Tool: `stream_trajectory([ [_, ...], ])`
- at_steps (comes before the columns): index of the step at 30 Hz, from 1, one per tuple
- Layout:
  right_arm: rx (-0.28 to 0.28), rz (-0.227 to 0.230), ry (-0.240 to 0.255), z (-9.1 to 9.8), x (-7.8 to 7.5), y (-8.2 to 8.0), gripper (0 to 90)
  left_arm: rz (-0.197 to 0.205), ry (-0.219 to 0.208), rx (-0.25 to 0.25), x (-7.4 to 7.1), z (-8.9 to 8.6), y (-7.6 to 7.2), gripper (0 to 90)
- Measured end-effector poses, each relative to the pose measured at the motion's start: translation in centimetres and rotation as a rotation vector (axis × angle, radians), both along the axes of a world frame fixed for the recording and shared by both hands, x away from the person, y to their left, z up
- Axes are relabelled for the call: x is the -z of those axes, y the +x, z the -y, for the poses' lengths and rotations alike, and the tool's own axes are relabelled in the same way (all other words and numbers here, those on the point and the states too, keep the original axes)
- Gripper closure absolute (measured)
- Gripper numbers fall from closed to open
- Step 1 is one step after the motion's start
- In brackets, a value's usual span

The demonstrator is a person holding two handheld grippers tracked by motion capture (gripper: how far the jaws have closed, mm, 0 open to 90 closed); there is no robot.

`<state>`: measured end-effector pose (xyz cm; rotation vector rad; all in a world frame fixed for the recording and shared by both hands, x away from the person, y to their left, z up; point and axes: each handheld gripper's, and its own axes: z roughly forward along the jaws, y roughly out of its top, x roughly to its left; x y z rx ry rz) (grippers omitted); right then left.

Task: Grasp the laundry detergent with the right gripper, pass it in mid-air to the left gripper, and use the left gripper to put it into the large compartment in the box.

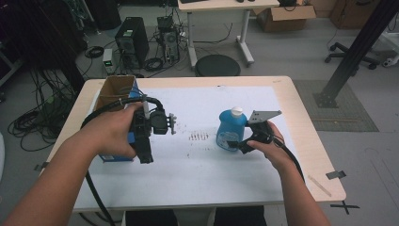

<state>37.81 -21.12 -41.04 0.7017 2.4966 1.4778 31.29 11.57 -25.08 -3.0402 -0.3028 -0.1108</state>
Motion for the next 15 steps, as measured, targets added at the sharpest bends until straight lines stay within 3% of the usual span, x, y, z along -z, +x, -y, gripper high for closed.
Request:
stream_trajectory([
  [10,0.039,0.013,0.037,0.09,0.52,0.01,5.6,-0.004,0.001,-0.003,0.21,-0.04,0.1,0.5],
  [15,0.037,0.03,0.037,-0.1,0.52,-0.06,13.9,-0.006,0.0,0.001,0.16,0.09,0.07,0.5],
])
